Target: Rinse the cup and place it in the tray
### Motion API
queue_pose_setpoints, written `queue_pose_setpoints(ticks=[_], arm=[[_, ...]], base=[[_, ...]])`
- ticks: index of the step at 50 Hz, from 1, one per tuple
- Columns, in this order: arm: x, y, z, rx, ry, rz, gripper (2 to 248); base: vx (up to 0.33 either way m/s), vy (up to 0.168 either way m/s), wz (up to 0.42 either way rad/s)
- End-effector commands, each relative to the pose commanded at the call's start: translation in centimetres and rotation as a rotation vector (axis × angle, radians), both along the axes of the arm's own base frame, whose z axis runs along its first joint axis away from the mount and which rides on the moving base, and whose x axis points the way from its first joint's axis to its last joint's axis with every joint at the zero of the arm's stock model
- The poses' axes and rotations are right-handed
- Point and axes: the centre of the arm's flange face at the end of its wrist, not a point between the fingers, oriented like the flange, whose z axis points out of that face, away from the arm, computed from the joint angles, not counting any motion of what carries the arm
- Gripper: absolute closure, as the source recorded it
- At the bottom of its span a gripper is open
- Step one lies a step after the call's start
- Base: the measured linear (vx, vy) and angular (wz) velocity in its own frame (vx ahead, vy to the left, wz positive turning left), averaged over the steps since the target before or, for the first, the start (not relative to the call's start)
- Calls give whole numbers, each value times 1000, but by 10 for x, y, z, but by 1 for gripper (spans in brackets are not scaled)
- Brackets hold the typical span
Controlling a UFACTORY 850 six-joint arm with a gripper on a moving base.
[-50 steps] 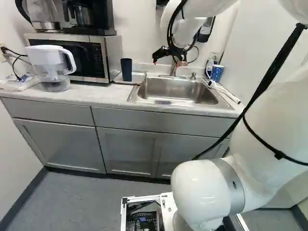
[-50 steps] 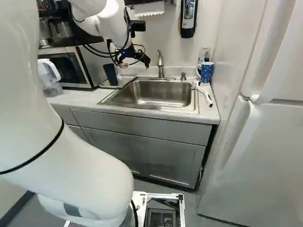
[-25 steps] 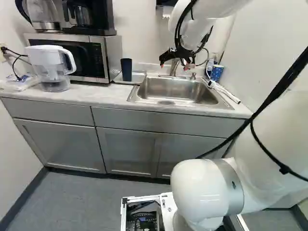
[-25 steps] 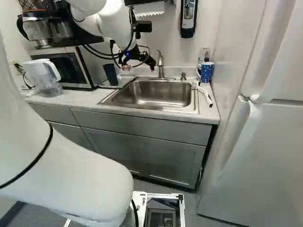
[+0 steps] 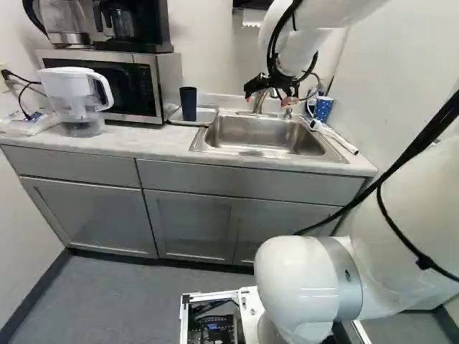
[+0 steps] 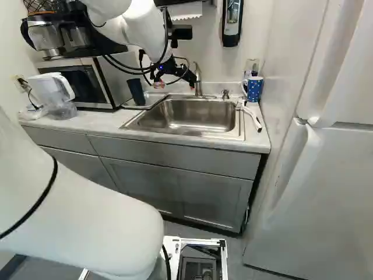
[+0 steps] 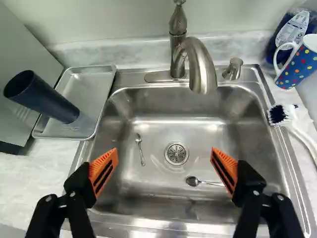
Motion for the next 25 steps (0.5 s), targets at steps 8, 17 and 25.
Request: queue_pose_setpoints(ticks=[8, 17, 25], arm=[[0, 0, 0, 0, 0, 0, 3], [0, 0, 0, 0, 0, 0, 3], [0, 0, 0, 0, 0, 0, 3]], base=[[0, 0, 0], [0, 0, 0], [0, 0, 0]])
